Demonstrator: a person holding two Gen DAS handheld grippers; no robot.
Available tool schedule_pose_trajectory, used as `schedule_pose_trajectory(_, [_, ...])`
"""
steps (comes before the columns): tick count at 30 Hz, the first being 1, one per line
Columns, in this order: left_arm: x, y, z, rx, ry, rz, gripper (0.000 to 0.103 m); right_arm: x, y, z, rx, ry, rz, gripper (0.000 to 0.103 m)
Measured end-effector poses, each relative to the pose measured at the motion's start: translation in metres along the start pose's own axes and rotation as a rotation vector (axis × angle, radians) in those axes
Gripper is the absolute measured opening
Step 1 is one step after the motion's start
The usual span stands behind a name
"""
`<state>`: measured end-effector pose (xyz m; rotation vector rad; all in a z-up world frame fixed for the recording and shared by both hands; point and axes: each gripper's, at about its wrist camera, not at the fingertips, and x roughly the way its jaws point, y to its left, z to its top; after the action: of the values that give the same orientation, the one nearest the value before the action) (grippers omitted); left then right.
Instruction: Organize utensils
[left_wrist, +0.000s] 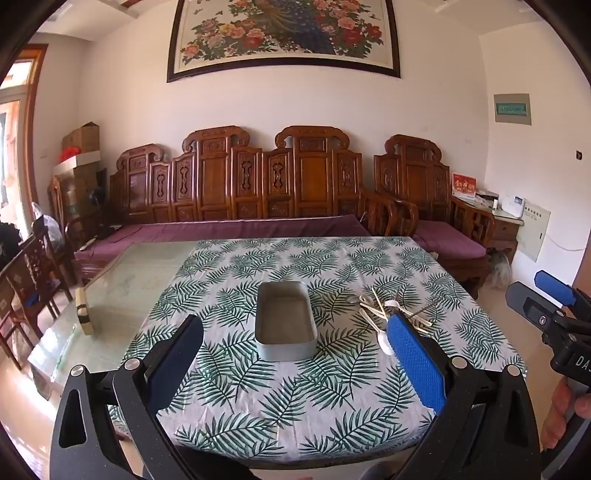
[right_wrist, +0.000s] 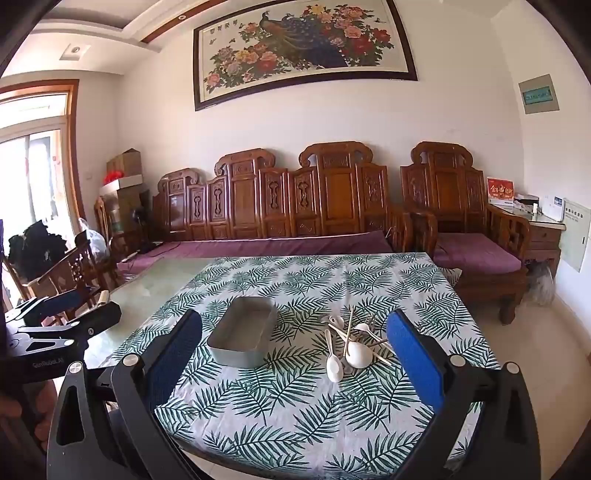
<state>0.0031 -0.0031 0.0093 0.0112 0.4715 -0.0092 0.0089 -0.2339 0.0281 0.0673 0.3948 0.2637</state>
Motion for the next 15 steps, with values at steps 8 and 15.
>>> schedule_pose_trajectory(8, [-0.0047, 0.0004, -0.0012, -0.003, -0.007, -0.003, 0.097, 0.0002, 0.0005, 0.0018, 0.000, -0.001, 0.000, 0.100])
schedule_pose_trajectory(15, [-0.0056, 0.0002, -0.0006, -0.002, -0.008, -0.003, 0.097, -0.0015, 0.0008, 0.0044, 0.000, -0.003, 0.000, 0.100])
